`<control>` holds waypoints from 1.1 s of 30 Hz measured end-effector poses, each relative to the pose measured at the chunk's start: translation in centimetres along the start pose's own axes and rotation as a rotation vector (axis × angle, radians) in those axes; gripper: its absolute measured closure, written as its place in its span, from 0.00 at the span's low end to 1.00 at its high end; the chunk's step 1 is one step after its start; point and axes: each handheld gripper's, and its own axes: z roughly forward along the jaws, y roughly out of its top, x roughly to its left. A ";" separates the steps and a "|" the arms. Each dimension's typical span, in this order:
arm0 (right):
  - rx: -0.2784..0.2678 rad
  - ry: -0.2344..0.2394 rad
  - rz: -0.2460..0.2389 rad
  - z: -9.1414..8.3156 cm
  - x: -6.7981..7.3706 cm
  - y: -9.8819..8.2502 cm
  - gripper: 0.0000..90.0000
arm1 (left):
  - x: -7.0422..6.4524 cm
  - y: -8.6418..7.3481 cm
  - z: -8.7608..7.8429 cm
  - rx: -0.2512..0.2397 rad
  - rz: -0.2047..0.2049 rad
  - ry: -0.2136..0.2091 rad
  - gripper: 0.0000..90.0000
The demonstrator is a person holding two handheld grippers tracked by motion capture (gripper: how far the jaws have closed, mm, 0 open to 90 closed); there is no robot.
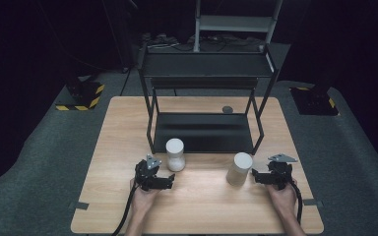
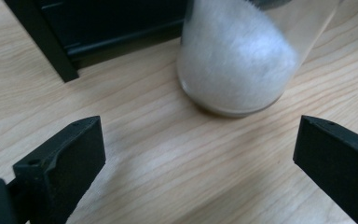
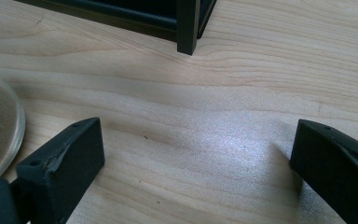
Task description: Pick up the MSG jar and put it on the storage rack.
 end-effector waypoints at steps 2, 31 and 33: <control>0.000 0.000 0.001 0.0 0.0 0.0 0.02 | 0.0 0.0 0.1 -0.015 -0.006 -0.012 0.03; -0.001 0.000 -0.001 0.0 0.0 0.0 0.02 | -1.7 2.1 1.7 -0.151 -0.029 -0.011 0.15; -0.001 -0.001 -0.002 0.0 0.0 0.0 0.02 | -1.8 2.2 1.8 -0.156 -0.032 -0.010 0.17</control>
